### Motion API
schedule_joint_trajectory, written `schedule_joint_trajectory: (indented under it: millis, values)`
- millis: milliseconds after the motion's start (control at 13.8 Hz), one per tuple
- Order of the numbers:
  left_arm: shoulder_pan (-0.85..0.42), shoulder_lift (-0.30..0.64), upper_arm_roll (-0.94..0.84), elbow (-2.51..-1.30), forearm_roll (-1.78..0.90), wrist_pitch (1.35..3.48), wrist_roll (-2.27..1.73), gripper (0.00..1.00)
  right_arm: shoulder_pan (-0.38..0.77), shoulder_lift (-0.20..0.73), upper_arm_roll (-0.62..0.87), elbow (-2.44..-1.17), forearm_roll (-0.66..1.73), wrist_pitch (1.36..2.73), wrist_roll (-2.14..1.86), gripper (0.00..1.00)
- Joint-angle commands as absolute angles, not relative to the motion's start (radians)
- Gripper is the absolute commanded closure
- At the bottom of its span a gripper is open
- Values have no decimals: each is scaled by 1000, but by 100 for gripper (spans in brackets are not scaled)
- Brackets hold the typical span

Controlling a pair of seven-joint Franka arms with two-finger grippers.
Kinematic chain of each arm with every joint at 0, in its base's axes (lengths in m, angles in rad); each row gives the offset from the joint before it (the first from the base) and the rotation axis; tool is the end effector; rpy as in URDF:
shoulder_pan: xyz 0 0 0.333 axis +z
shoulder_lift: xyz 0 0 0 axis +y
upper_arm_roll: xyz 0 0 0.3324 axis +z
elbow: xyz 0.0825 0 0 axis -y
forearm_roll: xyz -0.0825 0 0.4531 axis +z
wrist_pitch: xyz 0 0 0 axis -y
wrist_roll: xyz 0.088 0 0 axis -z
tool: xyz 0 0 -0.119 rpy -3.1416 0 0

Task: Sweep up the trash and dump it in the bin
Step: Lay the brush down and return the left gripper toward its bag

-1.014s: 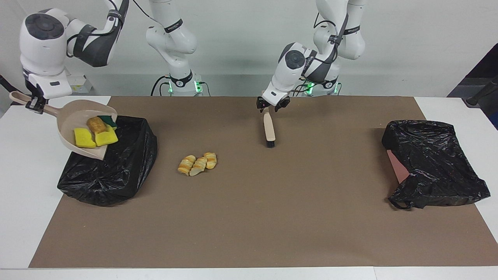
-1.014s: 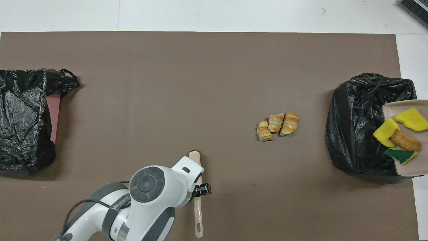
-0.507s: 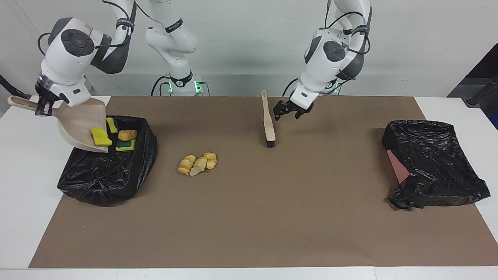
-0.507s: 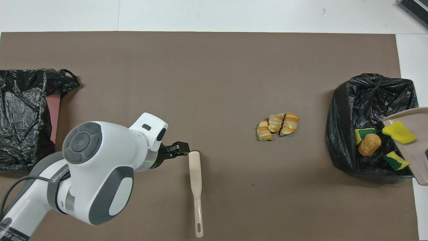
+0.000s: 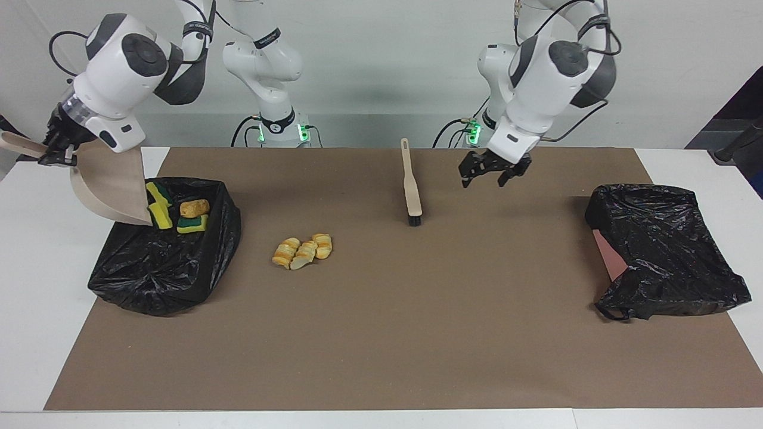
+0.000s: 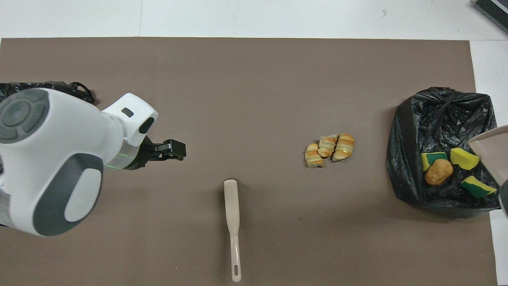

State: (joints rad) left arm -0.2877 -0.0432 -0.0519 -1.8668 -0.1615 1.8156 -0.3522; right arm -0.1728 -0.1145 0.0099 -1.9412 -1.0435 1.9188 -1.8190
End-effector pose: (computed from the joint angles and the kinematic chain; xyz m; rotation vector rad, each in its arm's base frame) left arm 0.5745 -0.2194 0.5166 2.9968 0.0787 -0.0899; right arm 0.5925 -0.1688 0.5668 1.2681 1.9645 -1.0027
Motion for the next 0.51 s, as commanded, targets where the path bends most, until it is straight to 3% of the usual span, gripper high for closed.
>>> schedule_joint_trajectory:
  millis: [0,145,434]
  values:
    - [-200,-15,-60,-1780,-124,1709,-221,0,-137,-155,23,-1951,-1077,1859,-1827,100]
    - [-146,-14,-58,-1746,-120,1652,-128,0,-95,-182,25,-1941,-1060,1798,-1760,100]
    - [-92,-26,-58,-1691,-67,1591,-54,0,29,-183,107,-1895,-929,1547,-1492,100]
